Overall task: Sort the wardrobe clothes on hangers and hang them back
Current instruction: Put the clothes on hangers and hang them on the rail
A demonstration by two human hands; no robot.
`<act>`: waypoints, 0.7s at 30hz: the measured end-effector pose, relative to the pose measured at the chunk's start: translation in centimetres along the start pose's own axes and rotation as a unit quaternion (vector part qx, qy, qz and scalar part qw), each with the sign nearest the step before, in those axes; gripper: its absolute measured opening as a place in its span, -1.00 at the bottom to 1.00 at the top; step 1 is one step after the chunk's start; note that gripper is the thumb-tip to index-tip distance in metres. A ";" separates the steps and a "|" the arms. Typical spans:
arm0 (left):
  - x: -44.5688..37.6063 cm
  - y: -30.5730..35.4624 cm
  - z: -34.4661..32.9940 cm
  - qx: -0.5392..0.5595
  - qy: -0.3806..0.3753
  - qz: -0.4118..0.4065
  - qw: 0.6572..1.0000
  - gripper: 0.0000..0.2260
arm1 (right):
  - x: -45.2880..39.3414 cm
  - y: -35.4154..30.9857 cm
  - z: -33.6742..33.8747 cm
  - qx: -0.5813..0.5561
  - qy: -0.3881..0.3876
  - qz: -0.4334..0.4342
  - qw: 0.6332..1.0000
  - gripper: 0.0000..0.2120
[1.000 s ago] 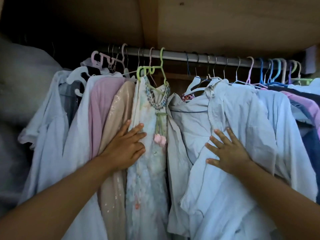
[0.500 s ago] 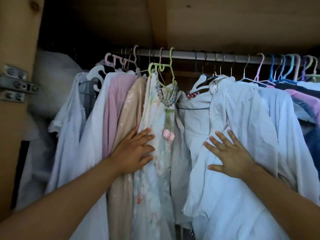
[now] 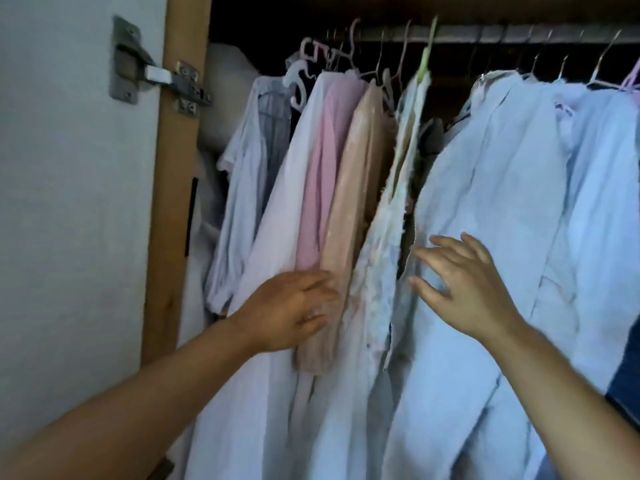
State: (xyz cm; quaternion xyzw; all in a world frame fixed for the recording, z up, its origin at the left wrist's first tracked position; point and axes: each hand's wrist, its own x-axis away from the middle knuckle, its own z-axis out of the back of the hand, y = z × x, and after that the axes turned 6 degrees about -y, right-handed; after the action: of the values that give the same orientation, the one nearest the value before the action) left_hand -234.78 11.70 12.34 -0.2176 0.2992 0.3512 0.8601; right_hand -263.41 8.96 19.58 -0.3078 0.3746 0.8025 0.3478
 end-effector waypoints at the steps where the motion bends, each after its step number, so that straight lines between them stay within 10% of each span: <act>1: 1.8 0.9 0.5 0.014 -0.015 0.024 0.999 -0.66 | 0.4 -1.1 0.0 -0.022 0.011 -0.002 1.000 -0.55; 11: 22.9 11.7 6.2 0.047 -0.063 0.293 0.953 -0.68 | 5.6 -23.4 -0.3 -0.368 0.045 0.087 0.925 -0.67; 21: 45.4 24.9 18.2 -0.041 -0.058 0.576 0.814 -0.69 | 11.9 -49.7 5.1 -0.616 -0.055 0.211 0.757 -0.71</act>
State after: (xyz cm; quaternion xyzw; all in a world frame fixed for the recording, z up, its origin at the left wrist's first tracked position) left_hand -220.36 60.25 -8.83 -0.0192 0.3047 0.8066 0.5062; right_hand -232.19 40.75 -5.97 -0.3236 -0.1646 0.9287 -0.0747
